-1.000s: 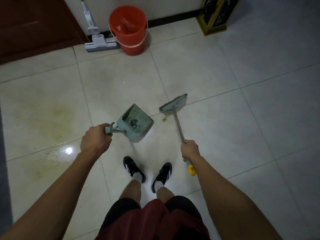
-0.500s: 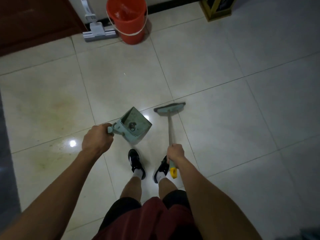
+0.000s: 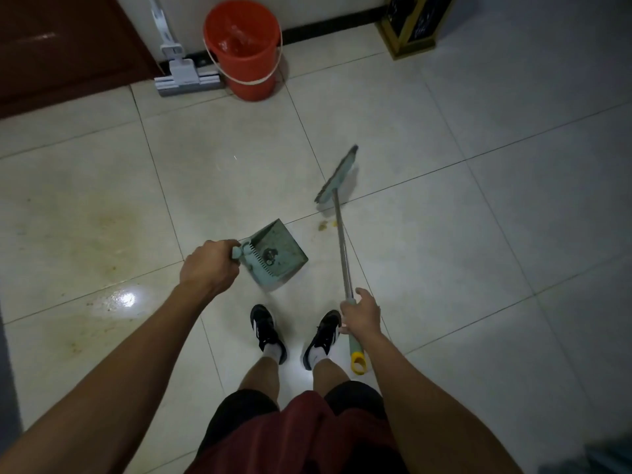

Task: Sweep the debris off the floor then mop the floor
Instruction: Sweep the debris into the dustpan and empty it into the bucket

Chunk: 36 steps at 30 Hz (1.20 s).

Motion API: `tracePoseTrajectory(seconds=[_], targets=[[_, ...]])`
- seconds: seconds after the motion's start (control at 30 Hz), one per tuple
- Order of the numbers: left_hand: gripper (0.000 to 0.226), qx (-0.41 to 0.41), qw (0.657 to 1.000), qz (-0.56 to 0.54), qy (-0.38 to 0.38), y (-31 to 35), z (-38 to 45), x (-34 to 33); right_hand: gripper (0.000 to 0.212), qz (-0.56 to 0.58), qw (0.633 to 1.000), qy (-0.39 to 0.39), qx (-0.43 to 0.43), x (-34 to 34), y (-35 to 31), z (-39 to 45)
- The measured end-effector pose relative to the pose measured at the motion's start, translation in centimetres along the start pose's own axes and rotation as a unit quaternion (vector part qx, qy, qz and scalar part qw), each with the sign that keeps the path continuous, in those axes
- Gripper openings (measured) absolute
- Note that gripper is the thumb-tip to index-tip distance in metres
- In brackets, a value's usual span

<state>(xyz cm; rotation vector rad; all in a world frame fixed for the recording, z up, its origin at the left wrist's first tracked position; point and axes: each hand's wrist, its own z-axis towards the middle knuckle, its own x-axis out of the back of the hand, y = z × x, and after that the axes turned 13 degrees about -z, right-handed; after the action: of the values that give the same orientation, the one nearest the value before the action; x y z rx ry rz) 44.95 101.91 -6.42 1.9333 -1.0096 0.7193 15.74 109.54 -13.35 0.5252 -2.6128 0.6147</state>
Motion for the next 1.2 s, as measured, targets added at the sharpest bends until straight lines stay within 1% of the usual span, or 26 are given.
tracePoseTrajectory(seconds=[0.03, 0.07, 0.1, 0.13, 0.2, 0.23, 0.33, 0.43, 0.5, 0.57, 0.67, 0.8, 0.93, 1.07, 1.2], targets=[[0.010, -0.004, 1.000, 0.003, -0.002, 0.1, 0.4, 0.1, 0.049, 0.051, 0.998, -0.037, -0.025, 0.4, -0.2, 0.0], [0.009, -0.008, 1.000, 0.006, -0.002, 0.1, 0.8, 0.2, 0.042, 0.076, 0.995, -0.057, -0.036, 0.8, -0.4, 0.4], [0.009, -0.011, 1.000, 0.009, -0.001, 0.2, 1.2, 0.2, 0.036, 0.057, 0.997, -0.049, -0.030, 1.2, -0.8, 0.8], [0.010, -0.016, 1.000, 0.013, -0.001, 0.2, 1.5, 0.2, 0.034, 0.033, 0.999, -0.026, -0.022, 1.7, -1.1, 1.5], [0.012, -0.025, 0.999, 0.025, -0.003, 0.3, 2.2, 0.2, 0.042, -0.031, 0.999, 0.024, -0.011, 2.5, -1.7, 2.9], [0.012, -0.031, 0.999, 0.031, -0.006, 0.4, 2.5, 0.3, 0.046, -0.065, 0.997, 0.031, -0.005, 2.8, -1.8, 3.4], [0.015, -0.048, 0.997, 0.054, -0.010, 0.9, 3.7, 0.5, 0.044, -0.137, 0.990, 0.043, 0.008, 3.2, -1.9, 4.5], [0.016, -0.055, 0.995, 0.075, -0.019, 1.5, 4.9, 0.8, 0.048, -0.208, 0.976, 0.056, 0.026, 3.4, -1.6, 5.5], [0.017, -0.061, 0.994, 0.087, -0.025, 1.9, 5.4, 0.8, 0.051, -0.249, 0.966, 0.053, 0.033, 3.5, -1.5, 6.1], [0.018, -0.064, 0.993, 0.092, -0.030, 2.2, 5.6, 0.5, 0.052, -0.266, 0.963, 0.042, 0.028, 3.6, -1.4, 6.5], [0.017, -0.061, 0.993, 0.094, -0.035, 2.4, 6.1, 0.0, 0.049, -0.262, 0.965, 0.003, 0.022, 3.3, -1.1, 6.7], [0.015, -0.050, 0.995, 0.087, -0.027, 1.7, 7.1, 0.1, 0.062, -0.251, 0.967, -0.046, 0.024, 2.3, -0.5, 5.9], [0.015, -0.047, 0.995, 0.086, -0.027, 1.2, 7.3, 0.2, 0.064, -0.220, 0.972, -0.080, 0.013, 1.1, 0.0, 4.4], [0.014, -0.059, 0.993, 0.093, -0.031, 1.2, 6.7, -0.3, 0.063, -0.181, 0.976, -0.122, -0.002, 0.1, 0.6, 3.1], [0.015, -0.065, 0.993, 0.095, -0.026, 0.5, 6.2, 0.2, 0.055, -0.129, 0.980, -0.150, -0.004, 0.1, 0.5, 1.4]])
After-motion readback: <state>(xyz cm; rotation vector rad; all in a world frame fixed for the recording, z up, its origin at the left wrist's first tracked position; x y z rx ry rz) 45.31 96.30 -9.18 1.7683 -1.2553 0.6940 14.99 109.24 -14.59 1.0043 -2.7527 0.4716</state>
